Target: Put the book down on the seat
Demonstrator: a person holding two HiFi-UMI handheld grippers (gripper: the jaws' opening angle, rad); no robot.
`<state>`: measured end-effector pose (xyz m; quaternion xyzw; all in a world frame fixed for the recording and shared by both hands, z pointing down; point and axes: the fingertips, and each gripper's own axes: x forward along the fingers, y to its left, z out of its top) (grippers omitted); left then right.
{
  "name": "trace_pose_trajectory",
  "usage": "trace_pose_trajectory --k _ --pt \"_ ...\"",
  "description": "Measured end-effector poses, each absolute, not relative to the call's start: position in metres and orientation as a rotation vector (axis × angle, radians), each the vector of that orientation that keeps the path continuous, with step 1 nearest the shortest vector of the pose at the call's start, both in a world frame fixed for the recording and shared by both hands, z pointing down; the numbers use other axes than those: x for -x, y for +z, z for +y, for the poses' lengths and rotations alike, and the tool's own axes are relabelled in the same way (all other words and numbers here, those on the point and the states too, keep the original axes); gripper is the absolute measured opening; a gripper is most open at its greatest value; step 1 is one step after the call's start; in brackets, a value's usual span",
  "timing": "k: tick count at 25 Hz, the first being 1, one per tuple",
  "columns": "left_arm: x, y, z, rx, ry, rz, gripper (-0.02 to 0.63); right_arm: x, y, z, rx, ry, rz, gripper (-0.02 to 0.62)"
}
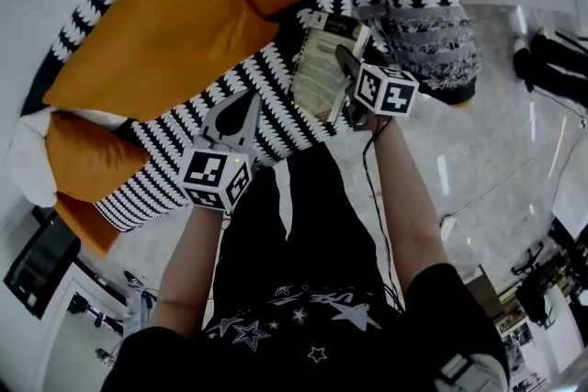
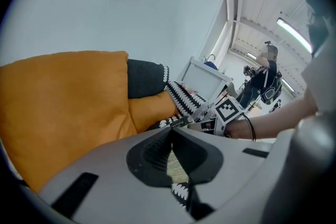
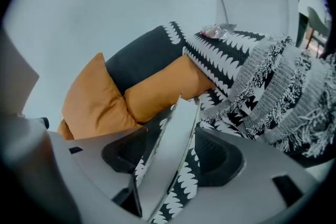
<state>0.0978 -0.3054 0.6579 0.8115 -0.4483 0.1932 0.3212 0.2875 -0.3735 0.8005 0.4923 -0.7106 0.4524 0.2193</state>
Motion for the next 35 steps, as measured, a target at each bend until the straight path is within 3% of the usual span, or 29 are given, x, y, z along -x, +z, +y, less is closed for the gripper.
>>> trace_pose_trajectory --k 10,25,35 --pt "-0.113 0.647 -0.295 -2.208 0.488 -1.116 0.008 -0.304 0.776 -0.363 -1.428 1.154 -1.983 0.27" --pt "-0.056 0.587 -0.269 -2.315 0.425 -1.09 0.008 -0.203 0.68 -0.314 -1.455 1.083 -2.132 0.265" --pt "-0.016 0.515 -0.241 -2.399 0.325 -1.133 0.008 -0.177 0.573 -0.287 -1.58 0.97 -2.251 0.189"
